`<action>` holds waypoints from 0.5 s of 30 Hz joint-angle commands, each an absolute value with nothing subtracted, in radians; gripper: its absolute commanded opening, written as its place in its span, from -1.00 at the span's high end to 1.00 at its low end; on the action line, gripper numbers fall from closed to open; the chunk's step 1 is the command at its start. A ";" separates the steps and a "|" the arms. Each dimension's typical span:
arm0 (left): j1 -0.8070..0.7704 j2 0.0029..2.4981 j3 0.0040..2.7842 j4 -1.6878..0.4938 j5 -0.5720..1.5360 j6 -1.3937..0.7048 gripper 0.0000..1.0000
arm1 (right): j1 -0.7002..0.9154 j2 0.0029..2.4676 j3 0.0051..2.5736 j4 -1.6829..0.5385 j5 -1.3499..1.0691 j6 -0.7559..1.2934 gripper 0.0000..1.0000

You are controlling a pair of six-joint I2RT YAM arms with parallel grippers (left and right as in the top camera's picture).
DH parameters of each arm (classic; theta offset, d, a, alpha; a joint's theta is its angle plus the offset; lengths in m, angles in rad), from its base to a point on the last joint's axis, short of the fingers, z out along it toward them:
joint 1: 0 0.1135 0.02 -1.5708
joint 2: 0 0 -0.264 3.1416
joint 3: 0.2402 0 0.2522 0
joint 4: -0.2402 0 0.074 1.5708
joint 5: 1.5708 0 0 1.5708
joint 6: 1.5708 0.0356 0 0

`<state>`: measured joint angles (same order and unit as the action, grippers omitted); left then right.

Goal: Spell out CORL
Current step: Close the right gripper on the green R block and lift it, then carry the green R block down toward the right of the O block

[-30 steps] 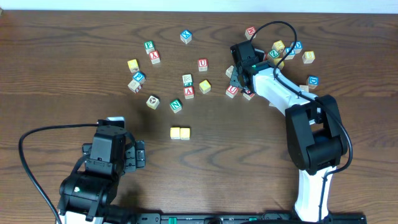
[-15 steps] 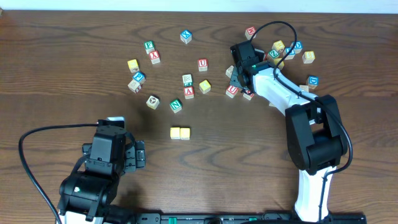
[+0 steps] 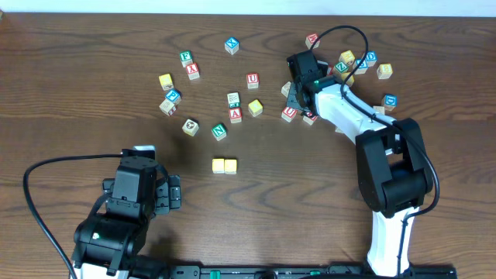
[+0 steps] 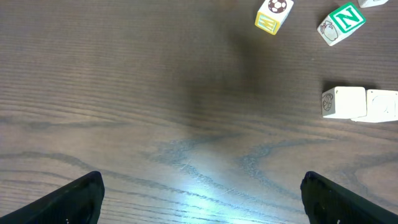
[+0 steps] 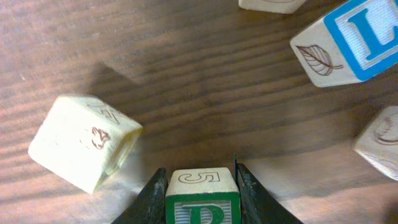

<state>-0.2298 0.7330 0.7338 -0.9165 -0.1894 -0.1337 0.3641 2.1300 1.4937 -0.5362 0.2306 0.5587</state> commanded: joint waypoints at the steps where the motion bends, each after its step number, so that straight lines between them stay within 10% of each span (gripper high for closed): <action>1: -0.226 0.733 0.736 -0.919 -0.192 -0.143 -0.99 | 0.369 2.102 1.595 -0.612 0.308 0.470 0.52; 15: -0.226 0.733 0.736 -0.919 -0.192 -0.143 -0.99 | 0.467 1.964 1.851 -0.989 0.342 0.545 0.70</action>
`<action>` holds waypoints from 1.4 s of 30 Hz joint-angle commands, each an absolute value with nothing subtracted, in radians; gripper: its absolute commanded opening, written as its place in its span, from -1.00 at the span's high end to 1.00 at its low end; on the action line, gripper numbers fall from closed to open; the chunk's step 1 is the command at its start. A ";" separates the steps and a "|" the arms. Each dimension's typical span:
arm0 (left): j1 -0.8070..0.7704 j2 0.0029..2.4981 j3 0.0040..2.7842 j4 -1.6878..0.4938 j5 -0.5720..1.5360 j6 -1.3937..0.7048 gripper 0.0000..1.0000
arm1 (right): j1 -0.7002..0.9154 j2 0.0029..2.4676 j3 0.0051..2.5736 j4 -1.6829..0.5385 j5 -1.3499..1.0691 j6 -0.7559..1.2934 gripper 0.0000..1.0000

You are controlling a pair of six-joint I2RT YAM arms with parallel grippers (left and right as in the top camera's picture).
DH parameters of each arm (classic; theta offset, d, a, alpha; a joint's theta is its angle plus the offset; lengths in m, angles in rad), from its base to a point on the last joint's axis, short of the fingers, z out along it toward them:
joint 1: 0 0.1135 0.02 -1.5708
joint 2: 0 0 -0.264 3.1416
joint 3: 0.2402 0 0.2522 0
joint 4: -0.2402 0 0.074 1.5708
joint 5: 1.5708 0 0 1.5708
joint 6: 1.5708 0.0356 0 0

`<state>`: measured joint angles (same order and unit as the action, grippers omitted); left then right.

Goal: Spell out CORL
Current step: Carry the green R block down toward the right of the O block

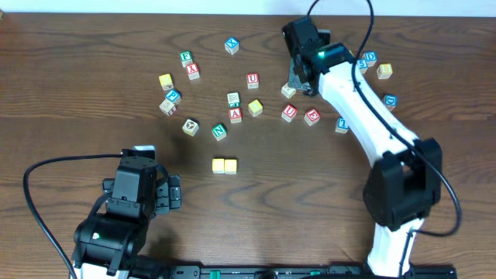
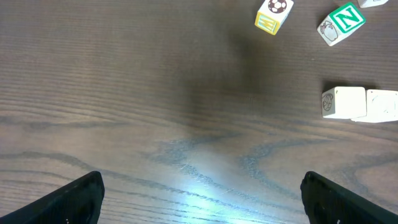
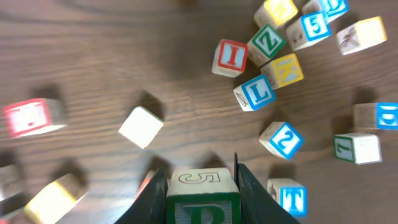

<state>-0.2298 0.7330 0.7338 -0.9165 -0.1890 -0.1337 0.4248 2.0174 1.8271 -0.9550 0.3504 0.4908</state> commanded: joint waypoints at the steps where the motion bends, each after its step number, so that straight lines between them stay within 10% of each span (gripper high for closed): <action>1: -0.226 0.733 0.736 -0.919 -0.192 -0.143 -0.99 | 0.481 1.957 1.851 -1.006 0.325 0.564 0.74; 42: -0.226 0.733 0.736 -0.919 -0.192 -0.143 -0.98 | 0.913 1.950 1.325 -0.743 0.308 0.928 0.86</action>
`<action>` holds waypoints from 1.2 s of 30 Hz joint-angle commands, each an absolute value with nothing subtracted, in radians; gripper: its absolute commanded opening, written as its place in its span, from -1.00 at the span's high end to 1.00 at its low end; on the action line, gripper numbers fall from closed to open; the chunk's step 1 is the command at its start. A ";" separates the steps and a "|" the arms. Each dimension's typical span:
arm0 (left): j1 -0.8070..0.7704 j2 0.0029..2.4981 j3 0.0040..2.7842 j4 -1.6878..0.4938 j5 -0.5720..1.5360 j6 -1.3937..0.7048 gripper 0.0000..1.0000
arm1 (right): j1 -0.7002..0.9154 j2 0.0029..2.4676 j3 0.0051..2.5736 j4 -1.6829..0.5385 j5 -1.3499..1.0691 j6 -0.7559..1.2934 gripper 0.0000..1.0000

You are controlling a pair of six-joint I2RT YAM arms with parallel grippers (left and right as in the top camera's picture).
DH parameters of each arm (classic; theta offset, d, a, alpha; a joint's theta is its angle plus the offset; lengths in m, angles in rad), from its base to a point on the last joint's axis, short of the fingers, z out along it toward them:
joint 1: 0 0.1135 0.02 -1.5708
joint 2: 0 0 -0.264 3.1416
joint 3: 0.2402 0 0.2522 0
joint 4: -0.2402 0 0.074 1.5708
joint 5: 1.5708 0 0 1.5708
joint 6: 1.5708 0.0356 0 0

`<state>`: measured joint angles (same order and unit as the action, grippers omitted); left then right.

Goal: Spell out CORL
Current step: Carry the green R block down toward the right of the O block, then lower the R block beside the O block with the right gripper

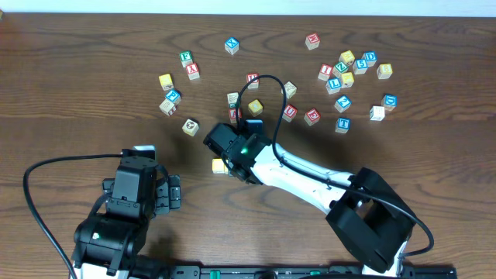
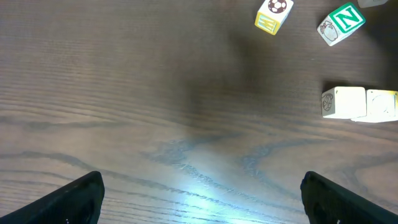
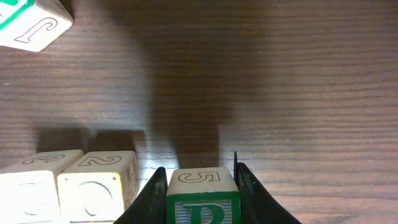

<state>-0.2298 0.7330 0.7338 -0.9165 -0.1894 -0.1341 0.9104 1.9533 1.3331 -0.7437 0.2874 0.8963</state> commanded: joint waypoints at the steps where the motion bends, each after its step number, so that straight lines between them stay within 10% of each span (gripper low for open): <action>1: -0.226 0.733 0.736 -0.919 -0.192 -0.143 -0.99 | 0.912 1.950 1.325 -0.741 0.308 0.928 0.86; 36: -0.226 0.733 0.736 -0.919 -0.192 -0.143 -0.99 | 0.928 1.982 1.322 -0.668 0.309 0.927 0.86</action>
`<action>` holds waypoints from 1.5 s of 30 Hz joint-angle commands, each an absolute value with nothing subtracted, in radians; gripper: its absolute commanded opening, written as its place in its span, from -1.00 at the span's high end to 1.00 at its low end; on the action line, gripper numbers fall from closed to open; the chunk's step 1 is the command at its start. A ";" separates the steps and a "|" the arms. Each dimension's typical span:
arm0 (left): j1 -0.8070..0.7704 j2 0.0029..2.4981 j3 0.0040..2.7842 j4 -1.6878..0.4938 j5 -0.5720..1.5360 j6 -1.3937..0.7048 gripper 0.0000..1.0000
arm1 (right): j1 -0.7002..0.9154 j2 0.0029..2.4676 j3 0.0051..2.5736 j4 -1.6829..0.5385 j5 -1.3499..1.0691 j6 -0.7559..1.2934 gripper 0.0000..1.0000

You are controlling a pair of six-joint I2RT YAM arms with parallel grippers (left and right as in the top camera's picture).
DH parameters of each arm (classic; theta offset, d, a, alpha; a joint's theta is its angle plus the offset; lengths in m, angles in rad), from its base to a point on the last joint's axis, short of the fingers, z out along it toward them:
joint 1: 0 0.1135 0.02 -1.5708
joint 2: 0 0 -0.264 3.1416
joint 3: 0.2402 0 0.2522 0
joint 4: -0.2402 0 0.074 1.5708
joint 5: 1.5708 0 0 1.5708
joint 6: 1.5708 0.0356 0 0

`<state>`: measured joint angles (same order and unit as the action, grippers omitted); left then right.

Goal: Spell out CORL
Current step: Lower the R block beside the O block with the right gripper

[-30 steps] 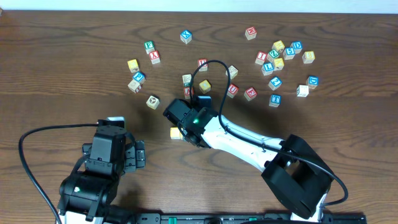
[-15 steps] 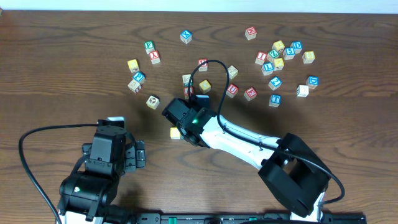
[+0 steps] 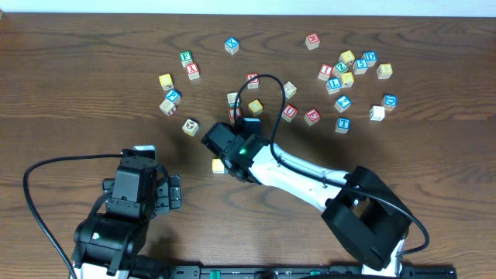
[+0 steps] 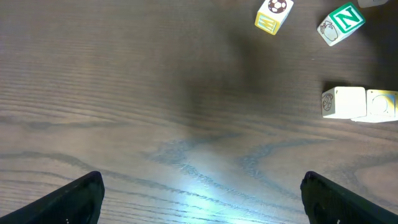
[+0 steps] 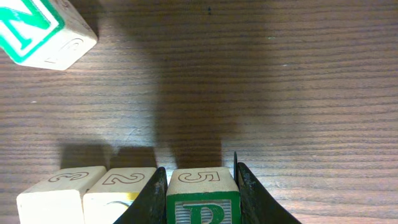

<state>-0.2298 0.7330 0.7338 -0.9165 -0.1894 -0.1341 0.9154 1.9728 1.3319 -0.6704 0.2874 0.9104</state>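
My right gripper (image 5: 200,182) is shut on a green-faced R block (image 5: 202,196) with a 5 on its top side. The block stands right beside a row of two cream blocks (image 5: 87,193), at their right end and level with them. From overhead, the right gripper (image 3: 232,151) covers most of that row (image 3: 218,165) at the table's middle. The left wrist view shows the same two blocks (image 4: 360,104) at its right edge. My left gripper (image 4: 202,199) hangs open over bare wood, well to the left of the row.
A green N block (image 5: 40,31) lies just beyond the row, and a soccer-ball block (image 4: 272,15) lies near it. Several letter blocks are scattered at the far right (image 3: 345,66) and the far left (image 3: 174,85). The right arm (image 3: 310,178) stretches across the table's middle.
My right gripper has shifted slightly towards the row, so the R block now sits close against the second cream block. The left arm has not moved.
My right gripper was shut on the R block low among the blocks at the far right. Then it held the block high above that cluster. Later it was at the table's middle beside the two-block row, and now the block stands at the row's right end.
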 commanded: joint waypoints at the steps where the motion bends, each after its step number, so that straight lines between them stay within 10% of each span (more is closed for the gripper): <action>1: -0.226 0.733 0.736 -0.919 -0.192 -0.143 -0.99 | 0.930 1.982 1.320 -0.667 0.310 0.928 0.86; 45: -0.226 0.733 0.736 -0.920 -0.192 -0.143 -0.99 | 0.940 1.982 1.263 -0.609 0.335 0.950 0.87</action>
